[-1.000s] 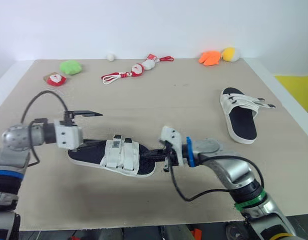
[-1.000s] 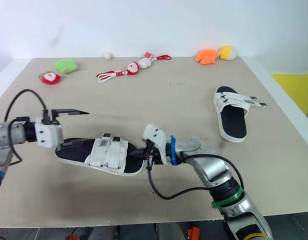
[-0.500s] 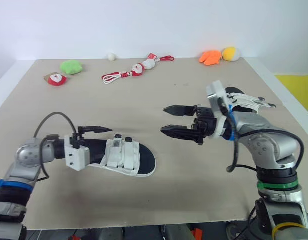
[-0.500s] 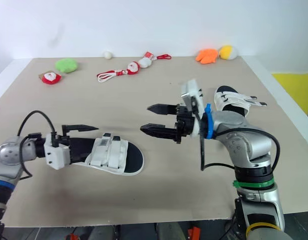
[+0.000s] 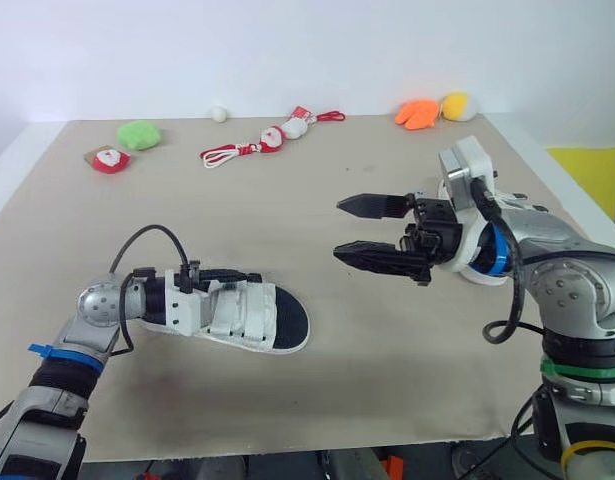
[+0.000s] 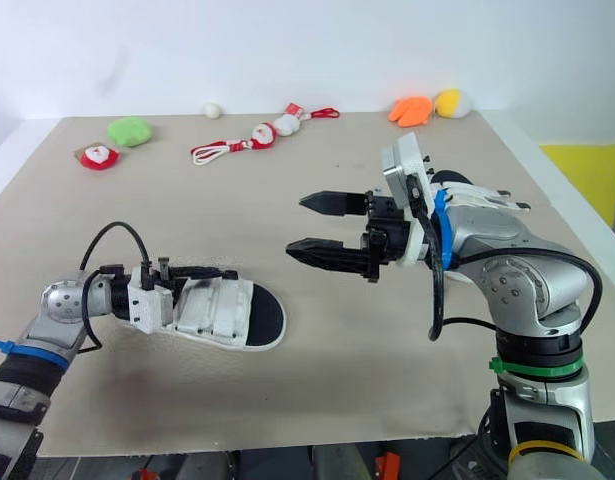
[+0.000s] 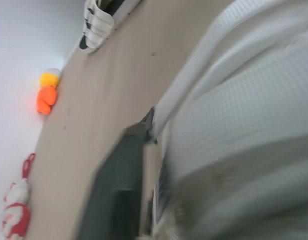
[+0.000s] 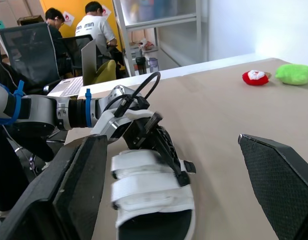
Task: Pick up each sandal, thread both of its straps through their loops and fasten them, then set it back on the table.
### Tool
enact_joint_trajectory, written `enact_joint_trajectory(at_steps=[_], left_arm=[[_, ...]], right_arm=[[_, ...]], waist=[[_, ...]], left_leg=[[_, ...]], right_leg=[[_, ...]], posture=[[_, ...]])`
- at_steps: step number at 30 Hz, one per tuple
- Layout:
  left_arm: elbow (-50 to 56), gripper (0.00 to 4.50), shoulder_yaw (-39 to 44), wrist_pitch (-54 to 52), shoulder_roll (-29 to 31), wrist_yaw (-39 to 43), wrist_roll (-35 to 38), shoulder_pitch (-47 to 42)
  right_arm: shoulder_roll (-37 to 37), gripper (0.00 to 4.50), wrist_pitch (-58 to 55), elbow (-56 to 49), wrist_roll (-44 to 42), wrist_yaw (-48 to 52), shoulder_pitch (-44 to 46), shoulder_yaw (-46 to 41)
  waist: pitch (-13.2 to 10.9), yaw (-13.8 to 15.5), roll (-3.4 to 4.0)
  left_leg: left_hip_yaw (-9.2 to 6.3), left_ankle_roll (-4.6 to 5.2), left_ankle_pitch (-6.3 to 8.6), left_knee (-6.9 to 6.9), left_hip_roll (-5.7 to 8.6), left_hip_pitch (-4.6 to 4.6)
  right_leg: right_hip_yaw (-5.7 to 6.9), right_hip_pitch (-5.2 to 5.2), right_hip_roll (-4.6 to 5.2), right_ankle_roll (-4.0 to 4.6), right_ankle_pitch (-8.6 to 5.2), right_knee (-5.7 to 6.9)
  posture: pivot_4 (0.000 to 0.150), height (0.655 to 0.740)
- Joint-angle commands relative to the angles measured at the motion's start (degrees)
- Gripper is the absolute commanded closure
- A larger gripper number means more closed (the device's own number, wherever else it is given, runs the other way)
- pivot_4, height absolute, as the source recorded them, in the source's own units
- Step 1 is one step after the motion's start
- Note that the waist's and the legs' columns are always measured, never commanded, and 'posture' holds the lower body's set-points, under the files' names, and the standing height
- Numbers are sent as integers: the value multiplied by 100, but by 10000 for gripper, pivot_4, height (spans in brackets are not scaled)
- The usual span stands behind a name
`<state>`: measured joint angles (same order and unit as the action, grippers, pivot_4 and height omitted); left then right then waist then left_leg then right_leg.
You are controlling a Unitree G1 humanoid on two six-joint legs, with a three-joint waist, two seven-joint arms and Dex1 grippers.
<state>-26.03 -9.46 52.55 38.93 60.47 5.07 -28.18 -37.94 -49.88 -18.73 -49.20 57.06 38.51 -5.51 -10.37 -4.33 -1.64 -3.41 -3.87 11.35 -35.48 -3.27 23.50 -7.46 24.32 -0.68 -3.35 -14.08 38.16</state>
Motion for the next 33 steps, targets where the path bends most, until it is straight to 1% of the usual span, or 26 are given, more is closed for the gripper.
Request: enact_joint_trajectory(at_steps=[1,5,8,11,13,15,18,19,24,25,26,30,31,32,33], left_arm=[[-44,44411,329,-238,88,-528,-261,-250],[-209,44990,823,-1080,344,-1476,-709,-484],[-192,44990,1100,-2010,581,-2297,-1216,-500],[-167,44990,1243,-3256,742,-3032,-1698,-451],[-236,44990,1376,-4409,814,-3517,-1970,-450],[-286,44990,1593,-5317,846,-3901,-1994,-421],[-229,44990,1744,-6103,851,-4233,-2007,-342],[-181,44990,1777,-6298,794,-4298,-1967,-332],[-289,44991,1702,-6753,477,-4853,-2017,-459],[-351,34175,1705,-6770,416,-4962,-2001,-528],[-449,32261,1694,-6727,384,-5069,-2010,-610],[-830,13474,1555,-6544,360,-5168,-2044,-864],[-869,7158,1491,-6528,377,-5114,-2059,-885],[-836,4786,1476,-6534,383,-5052,-2028,-864],[-744,587,1435,-6530,429,-4942,-2028,-795]], right_arm=[[-5,0,113,-109,-69,-159,132,-165],[312,0,351,179,312,-604,357,75],[641,0,708,477,983,-1019,504,502],[902,0,1067,775,1564,-1258,619,850],[1059,0,1241,857,1764,-1290,664,995],[1178,0,1388,926,1925,-1270,707,1118],[1238,0,1497,1000,2026,-1125,738,1197],[1256,0,1512,1029,2037,-1091,752,1205],[1322,0,1527,1066,2080,-906,805,1259],[1330,0,1522,1061,2087,-878,803,1262],[1339,0,1514,1061,2094,-863,802,1260],[1356,0,1462,989,2113,-801,747,1278],[1357,0,1450,971,2112,-795,729,1277],[1350,0,1445,957,2118,-791,709,1277],[1340,0,1442,941,2125,-789,683,1277]], waist=[[0,0,0],[0,-28,0],[0,-61,0],[-1,-68,1],[-1,-66,1],[-1,-65,1],[1,-61,-3],[1,-57,-3],[1,-7,-2],[1,-5,-2],[2,-3,-3],[2,3,-3],[2,3,-3],[2,2,-3],[2,2,-3]], left_leg=[[0,0,0,0,0,0],[0,0,0,0,-1,-2],[-3,1,-1,1,-7,-3],[-4,1,-1,3,-7,-3],[-5,1,-1,3,-5,7],[-8,1,0,3,-4,19],[-18,1,0,3,-4,42],[-27,1,0,2,-4,60],[-43,-5,-4,0,-1,69],[-48,-8,-6,-3,0,69],[-50,-11,-8,-4,0,69],[-61,-25,-22,-10,3,69],[-61,-25,-26,-11,4,69],[-62,-26,-28,-12,4,68],[-63,-27,-32,-12,5,68]], right_leg=[[0,0,0,0,0,0],[0,0,-3,-2,1,1],[2,3,-8,-4,3,4],[2,4,-9,-7,1,5],[2,7,-7,-11,-2,4],[3,17,-6,-17,-6,4],[10,41,-6,-9,-1,7],[20,56,-5,19,16,10],[36,62,-5,34,25,17],[40,61,-5,36,26,22],[42,61,-5,36,26,24],[52,59,-5,35,27,32],[52,60,-5,33,28,34],[52,60,-5,33,28,37],[53,60,-5,32,29,42]], posture=[[1500,7400],[1500,7400],[1500,7400],[1500,7400],[1500,7400],[1500,7400],[1500,7400],[1500,7400],[1500,7400],[1500,7400],[1500,7400],[1500,7400],[1500,7400],[1500,7400],[1500,7400]])
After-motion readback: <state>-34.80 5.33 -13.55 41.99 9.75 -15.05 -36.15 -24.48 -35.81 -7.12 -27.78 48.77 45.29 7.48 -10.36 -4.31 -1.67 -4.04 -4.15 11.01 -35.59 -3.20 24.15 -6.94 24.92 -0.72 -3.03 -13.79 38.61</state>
